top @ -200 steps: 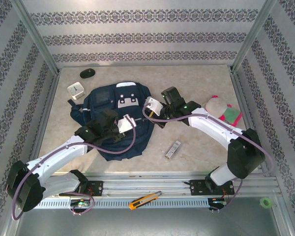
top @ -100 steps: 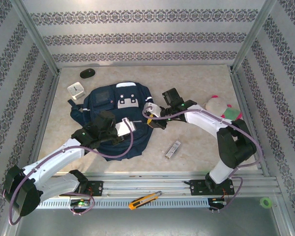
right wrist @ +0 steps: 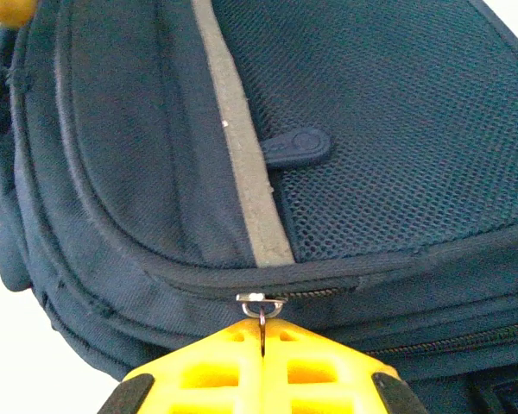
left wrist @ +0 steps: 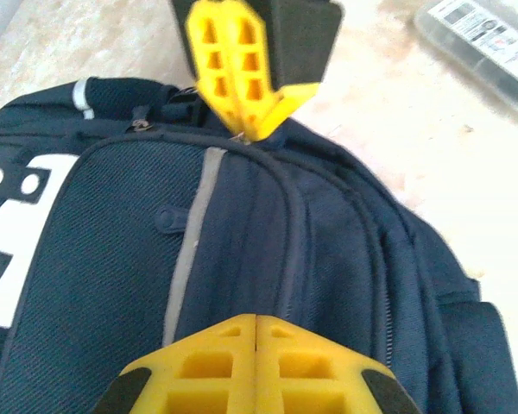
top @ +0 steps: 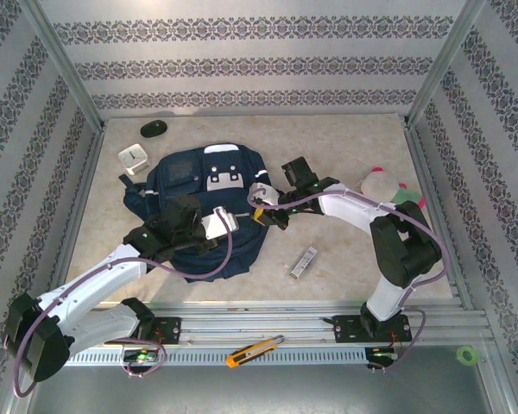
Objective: Pack books, pencil case, and school supplies into a backpack
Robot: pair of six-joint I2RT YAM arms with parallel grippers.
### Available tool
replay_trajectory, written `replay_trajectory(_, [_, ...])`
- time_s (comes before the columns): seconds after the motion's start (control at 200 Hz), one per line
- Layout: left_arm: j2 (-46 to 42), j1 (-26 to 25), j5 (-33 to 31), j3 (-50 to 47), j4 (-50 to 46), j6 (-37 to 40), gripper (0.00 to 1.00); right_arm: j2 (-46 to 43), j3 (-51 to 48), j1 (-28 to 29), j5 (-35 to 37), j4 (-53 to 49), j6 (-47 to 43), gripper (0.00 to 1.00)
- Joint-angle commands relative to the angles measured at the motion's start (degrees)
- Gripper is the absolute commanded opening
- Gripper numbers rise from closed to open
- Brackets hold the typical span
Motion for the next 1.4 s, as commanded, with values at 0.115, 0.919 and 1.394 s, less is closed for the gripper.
replay_trajectory(0.115, [3.21, 0.33, -4.74, 3.89, 1.46, -7.74, 0.0, -7.58, -4.23, 1.56, -1.74, -1.78, 9.22, 0.0])
replay_trajectory(0.919, [12.51, 1.85, 4.0, 2.98, 3.98, -0.23, 0.79, -10.37, -7.31, 1.82, -0.96, 3.34, 18.22, 0.0])
replay_trajectory(1.394, [11.58, -0.81, -1.23, -1.67, 12.56, -0.61, 0.84, -9.99, -7.4, 1.55, -1.86, 4.23, 19.05, 0.0])
